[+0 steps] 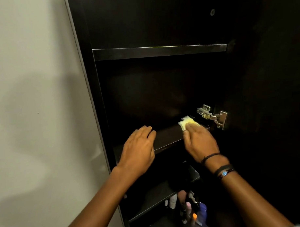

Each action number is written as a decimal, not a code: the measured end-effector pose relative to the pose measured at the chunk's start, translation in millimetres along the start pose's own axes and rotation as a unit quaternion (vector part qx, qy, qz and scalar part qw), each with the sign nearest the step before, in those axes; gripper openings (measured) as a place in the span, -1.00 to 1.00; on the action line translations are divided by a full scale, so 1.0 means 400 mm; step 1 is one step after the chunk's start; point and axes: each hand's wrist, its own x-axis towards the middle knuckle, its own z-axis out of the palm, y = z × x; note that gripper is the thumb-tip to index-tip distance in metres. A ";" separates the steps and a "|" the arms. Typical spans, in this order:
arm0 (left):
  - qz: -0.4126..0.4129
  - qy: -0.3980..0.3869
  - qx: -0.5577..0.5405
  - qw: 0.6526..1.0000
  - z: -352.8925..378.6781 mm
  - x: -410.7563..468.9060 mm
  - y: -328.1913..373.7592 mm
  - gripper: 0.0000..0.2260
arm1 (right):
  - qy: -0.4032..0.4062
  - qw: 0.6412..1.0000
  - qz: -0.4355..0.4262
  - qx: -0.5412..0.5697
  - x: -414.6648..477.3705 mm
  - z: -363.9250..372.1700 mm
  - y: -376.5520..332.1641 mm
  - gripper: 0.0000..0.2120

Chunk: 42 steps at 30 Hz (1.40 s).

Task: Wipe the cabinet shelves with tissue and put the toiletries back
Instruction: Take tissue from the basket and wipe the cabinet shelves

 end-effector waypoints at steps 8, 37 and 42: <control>-0.019 -0.021 -0.085 0.996 0.075 0.056 -0.027 -0.62 | -0.038 0.997 -0.058 0.024 -0.007 -0.036 -0.007 -0.77; 0.106 0.277 -0.018 0.955 -0.314 0.072 -0.016 -0.67 | 0.387 0.850 -0.174 0.311 0.150 -0.492 -0.132 -0.61; 0.087 0.216 0.199 0.952 -0.443 0.116 -0.096 -0.60 | 0.124 0.986 -0.027 0.108 0.260 -0.554 -0.110 -0.69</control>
